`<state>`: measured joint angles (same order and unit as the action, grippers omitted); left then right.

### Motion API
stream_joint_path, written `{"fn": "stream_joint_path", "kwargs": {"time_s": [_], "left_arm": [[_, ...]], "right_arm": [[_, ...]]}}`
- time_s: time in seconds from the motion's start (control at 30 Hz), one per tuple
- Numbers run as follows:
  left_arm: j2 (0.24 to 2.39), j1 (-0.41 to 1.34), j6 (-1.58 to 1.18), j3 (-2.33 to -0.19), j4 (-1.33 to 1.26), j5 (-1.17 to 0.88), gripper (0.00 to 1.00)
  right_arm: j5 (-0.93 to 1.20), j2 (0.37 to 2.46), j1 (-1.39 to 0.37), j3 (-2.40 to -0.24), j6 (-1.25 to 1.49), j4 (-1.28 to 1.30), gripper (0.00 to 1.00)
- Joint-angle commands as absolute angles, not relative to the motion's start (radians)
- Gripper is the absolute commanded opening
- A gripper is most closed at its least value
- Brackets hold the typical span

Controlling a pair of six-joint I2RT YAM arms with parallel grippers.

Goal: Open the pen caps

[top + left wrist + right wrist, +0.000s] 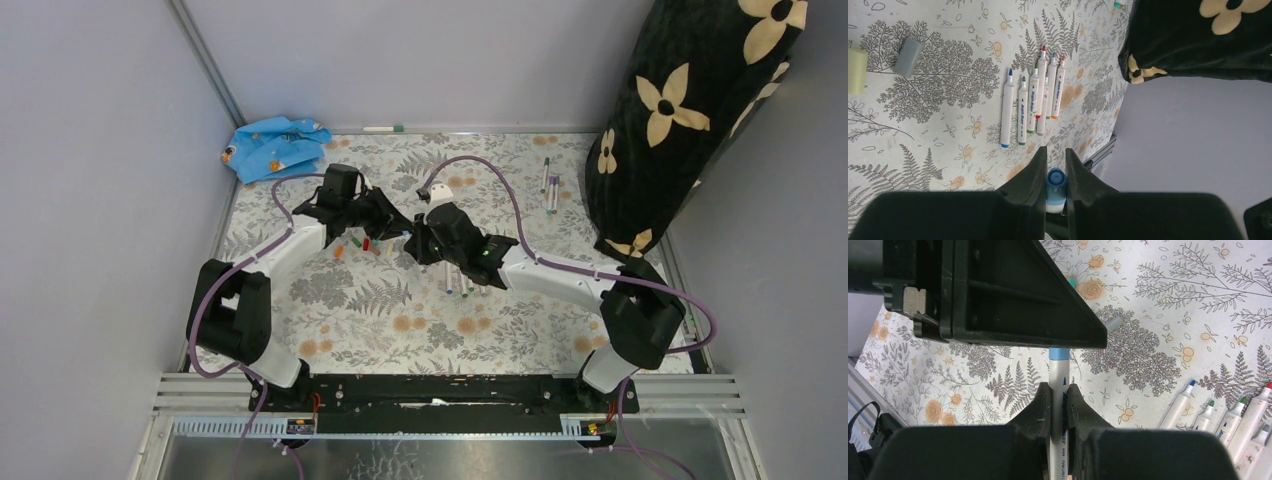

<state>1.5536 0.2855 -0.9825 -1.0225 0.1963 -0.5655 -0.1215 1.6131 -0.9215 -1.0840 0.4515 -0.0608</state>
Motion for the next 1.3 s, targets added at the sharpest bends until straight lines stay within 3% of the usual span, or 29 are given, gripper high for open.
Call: {"fn": "stream_joint_path", "kwargs": {"time_s": [0.0, 0.7, 0.97, 1.27], "left_arm": [[1.542, 0.173, -1.017, -1.053, 0.014, -0.295, 0.00], [1.593, 0.132, -0.921, -1.195, 0.089, -0.276, 0.00], [1.530, 0.133, -0.793, -1.092, 0.206, -0.218, 0.00], [1.492, 0.209, -0.716, -0.930, 0.277, -0.032, 0.00]], "right_arm": [[-0.062, 1.531, -0.996, -1.011, 0.472, 0.153, 0.00], [-0.101, 1.458, -1.063, -0.855, 0.533, 0.130, 0.00], [-0.246, 1.485, -1.062, -0.967, 0.500, 0.183, 0.00], [-0.351, 1.681, -1.006, -1.107, 0.513, 0.189, 0.00]]}}
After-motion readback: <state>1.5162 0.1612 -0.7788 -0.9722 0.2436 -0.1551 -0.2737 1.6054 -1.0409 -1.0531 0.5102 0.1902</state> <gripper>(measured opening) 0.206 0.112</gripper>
